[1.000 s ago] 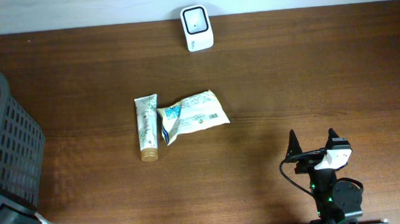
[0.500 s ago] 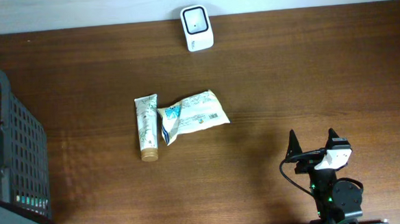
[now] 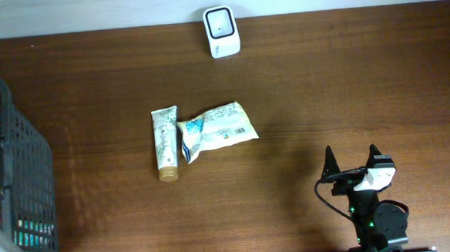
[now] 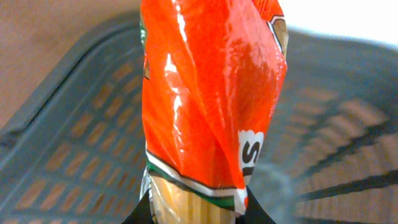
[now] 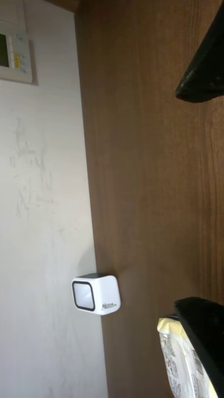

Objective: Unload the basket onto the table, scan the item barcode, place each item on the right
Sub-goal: 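Reach the left gripper into the basket and grasp the red pasta pack, then place the red pasta pack left of the white tube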

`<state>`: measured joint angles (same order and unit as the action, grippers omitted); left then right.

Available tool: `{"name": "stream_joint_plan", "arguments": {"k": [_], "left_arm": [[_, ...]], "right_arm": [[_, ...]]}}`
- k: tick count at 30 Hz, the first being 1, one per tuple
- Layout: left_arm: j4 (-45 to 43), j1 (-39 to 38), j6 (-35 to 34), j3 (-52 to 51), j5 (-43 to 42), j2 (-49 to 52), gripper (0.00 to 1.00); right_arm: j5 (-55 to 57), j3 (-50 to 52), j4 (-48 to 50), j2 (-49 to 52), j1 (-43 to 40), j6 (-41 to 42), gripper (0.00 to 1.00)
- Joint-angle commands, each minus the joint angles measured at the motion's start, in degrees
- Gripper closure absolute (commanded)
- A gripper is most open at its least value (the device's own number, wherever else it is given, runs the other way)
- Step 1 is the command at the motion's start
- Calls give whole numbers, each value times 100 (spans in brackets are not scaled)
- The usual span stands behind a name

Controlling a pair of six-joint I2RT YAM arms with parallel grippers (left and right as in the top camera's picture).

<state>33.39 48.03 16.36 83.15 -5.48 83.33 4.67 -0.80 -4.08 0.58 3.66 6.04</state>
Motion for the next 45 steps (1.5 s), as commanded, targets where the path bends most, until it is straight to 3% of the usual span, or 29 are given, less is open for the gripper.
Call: {"name": "stream_joint_plan", "arguments": {"k": [1, 4, 8, 12, 16, 19, 24, 30, 34, 35, 36, 38, 40, 45], "left_arm": [[-474, -400, -227, 284, 0, -789, 100], [-981, -511, -328, 284, 640, -1209, 100], [-1202, -752, -522, 284, 566, -1720, 100], [-715, -2070, -546, 284, 527, -2221, 100], [433, -3733, -1252, 282, 525, -2151, 100], [1495, -4605, -1377, 273, 529, -1563, 100], [2347, -4942, -2162, 105, 527, 92, 100], [2415, -5001, -2640, 105, 498, 1980, 100], [2433, -5023, -2640, 105, 389, 2420, 100], [2413, -5023, -2640, 105, 372, 2422, 97], [2396, -5023, -2640, 105, 372, 2422, 72], [2396, -5023, -2638, 105, 372, 2422, 32], [2398, -5025, -2640, 140, 369, 2413, 3], [2736, -5023, -2586, 1147, 378, 2055, 1]], "right_arm": [[9, 48, -13, -37, -31, 26, 2], [9, 48, -13, -37, -31, 24, 2], [9, 48, -11, -37, -31, 24, 1], [9, 48, -13, -37, -31, 24, 1], [9, 48, -11, -37, -31, 26, 1], [9, 48, -11, -37, -31, 24, 1], [9, 48, -13, -37, -31, 26, 1], [9, 48, -13, -37, -31, 24, 1], [9, 48, -13, -37, -31, 26, 1], [9, 48, -13, -37, -31, 24, 1], [9, 48, -13, -37, -31, 26, 1], [9, 48, -13, -37, -31, 26, 1], [9, 48, -11, -37, -31, 26, 1], [9, 48, -13, -37, -31, 26, 1]]}}
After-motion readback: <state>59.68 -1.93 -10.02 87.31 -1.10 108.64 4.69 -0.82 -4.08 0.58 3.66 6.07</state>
